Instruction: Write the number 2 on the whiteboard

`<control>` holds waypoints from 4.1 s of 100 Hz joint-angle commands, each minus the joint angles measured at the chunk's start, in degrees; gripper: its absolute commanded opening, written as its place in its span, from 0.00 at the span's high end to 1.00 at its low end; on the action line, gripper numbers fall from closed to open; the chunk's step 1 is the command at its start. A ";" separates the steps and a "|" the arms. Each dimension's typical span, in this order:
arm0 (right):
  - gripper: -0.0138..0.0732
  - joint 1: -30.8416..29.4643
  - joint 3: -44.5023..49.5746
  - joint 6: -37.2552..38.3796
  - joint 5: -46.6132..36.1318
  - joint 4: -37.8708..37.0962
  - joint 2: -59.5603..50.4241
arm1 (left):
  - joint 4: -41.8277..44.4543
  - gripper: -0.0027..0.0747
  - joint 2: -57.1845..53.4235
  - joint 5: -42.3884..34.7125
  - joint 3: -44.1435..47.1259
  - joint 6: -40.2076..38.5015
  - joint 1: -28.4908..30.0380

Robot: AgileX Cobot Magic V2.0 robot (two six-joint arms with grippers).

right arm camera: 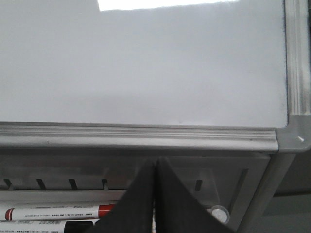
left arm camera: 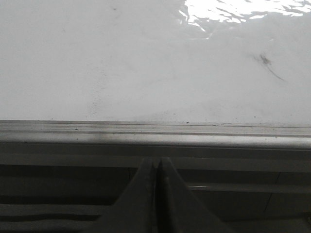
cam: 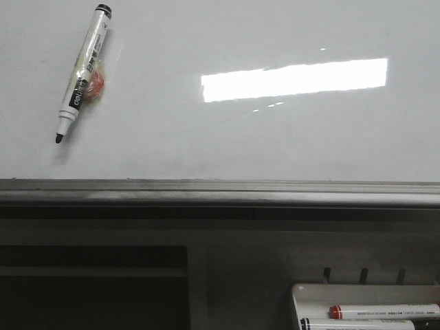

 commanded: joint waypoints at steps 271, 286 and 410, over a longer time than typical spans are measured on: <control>0.92 -0.42 -27.31 1.67 13.70 16.15 17.71 | -9.88 0.31 21.17 -26.75 -18.80 3.33 -2.62; 0.92 0.11 -27.31 1.55 13.39 16.21 17.71 | -8.25 0.34 24.36 -28.94 -19.63 3.09 -7.30; 0.92 0.63 -27.31 -0.20 12.06 16.95 17.71 | -17.38 0.40 69.16 -45.08 -26.99 2.57 -37.66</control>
